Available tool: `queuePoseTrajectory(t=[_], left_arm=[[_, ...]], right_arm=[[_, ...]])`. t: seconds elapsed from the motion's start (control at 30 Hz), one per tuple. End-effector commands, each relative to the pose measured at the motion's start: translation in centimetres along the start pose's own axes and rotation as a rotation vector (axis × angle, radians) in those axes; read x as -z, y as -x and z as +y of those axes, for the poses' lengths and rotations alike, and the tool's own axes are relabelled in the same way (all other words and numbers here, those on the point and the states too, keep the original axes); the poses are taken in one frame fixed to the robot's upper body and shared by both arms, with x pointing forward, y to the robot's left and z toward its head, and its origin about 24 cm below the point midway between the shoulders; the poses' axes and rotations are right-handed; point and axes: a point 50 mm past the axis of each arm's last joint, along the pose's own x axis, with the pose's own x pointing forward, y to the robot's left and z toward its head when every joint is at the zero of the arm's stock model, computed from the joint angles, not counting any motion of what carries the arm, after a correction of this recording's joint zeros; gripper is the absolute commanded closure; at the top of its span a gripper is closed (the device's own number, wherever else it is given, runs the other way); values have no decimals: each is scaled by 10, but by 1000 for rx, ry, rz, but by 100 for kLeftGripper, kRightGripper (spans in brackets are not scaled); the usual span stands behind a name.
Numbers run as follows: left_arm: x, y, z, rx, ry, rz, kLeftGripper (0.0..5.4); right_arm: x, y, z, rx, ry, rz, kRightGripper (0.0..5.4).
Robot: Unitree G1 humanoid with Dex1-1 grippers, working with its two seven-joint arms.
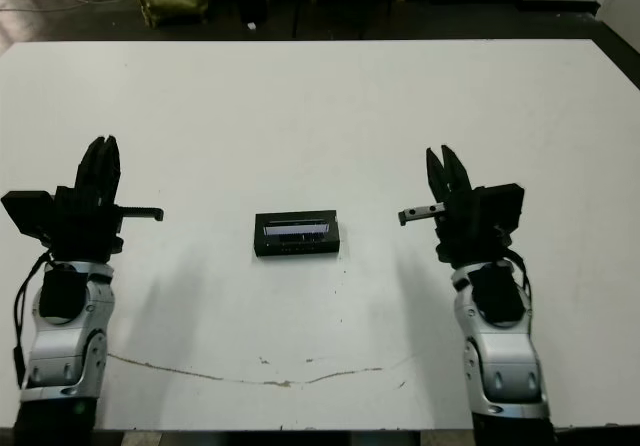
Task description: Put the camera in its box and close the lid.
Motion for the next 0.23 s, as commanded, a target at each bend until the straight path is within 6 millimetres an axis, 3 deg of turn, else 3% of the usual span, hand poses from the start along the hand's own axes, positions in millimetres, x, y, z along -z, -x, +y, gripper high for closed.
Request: queuePoseTrajectory(t=[0.03,0.23], left_arm=[[6,2,1,-6,-11,23,538],[5,3,1,0,-1,21,538]], right_arm=[[6,2,0,9,12,36,540],[6,2,1,0,10,41,540]])
